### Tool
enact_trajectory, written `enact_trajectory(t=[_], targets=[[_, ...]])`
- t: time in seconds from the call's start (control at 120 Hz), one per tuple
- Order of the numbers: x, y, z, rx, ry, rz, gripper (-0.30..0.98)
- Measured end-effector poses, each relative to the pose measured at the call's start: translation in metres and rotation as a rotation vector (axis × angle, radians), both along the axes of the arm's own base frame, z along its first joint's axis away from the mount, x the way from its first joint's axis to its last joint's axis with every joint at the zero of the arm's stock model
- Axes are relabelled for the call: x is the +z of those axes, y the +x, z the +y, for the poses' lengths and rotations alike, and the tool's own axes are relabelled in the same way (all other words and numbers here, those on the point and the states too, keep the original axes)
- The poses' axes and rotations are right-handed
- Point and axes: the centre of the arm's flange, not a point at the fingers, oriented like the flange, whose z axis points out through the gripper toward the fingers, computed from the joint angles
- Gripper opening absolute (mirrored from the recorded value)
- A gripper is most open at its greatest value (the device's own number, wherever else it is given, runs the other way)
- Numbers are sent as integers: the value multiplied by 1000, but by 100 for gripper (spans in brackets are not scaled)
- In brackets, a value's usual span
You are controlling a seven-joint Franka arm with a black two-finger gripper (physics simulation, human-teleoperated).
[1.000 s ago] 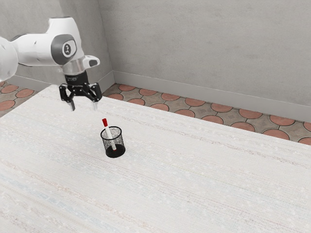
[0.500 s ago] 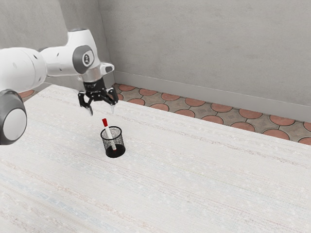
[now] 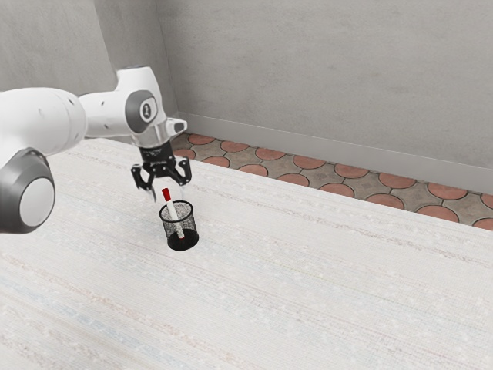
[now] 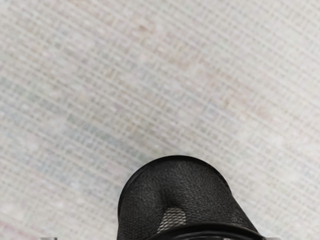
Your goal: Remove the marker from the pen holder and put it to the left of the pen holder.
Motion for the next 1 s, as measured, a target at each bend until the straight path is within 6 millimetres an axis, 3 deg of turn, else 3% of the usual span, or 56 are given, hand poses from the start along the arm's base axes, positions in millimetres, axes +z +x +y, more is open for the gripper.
enact_trajectory(t=[0.542,1.0], targets=[[12,0,-2,25,3,-5,14],[18,0,-5,30,6,-10,-3]])
